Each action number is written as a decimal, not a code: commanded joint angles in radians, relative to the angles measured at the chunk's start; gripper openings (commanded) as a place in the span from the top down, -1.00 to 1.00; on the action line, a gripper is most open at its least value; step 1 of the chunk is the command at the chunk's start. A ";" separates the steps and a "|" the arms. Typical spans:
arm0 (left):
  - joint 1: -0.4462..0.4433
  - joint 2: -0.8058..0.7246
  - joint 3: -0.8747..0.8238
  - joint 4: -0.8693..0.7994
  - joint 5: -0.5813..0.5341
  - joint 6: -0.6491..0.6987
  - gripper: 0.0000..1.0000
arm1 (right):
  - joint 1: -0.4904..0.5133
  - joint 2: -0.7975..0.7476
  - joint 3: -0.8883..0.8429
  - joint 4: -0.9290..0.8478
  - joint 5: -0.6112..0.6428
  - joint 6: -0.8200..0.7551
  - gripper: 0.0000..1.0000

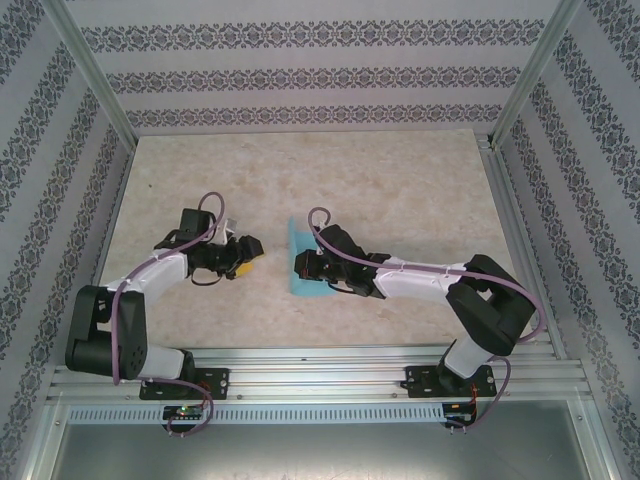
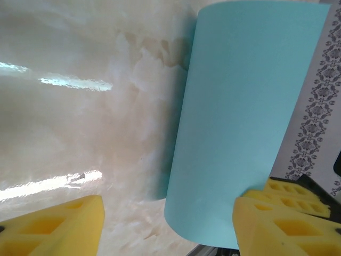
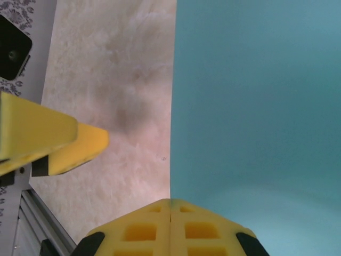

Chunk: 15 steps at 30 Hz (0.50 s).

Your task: Fold a paper plane with a square sheet of paper (fold left side to right side)

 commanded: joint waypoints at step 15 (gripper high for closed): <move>-0.250 0.279 0.164 0.189 -0.090 -0.074 -0.42 | -0.151 -0.039 -0.171 0.147 -0.104 0.052 1.00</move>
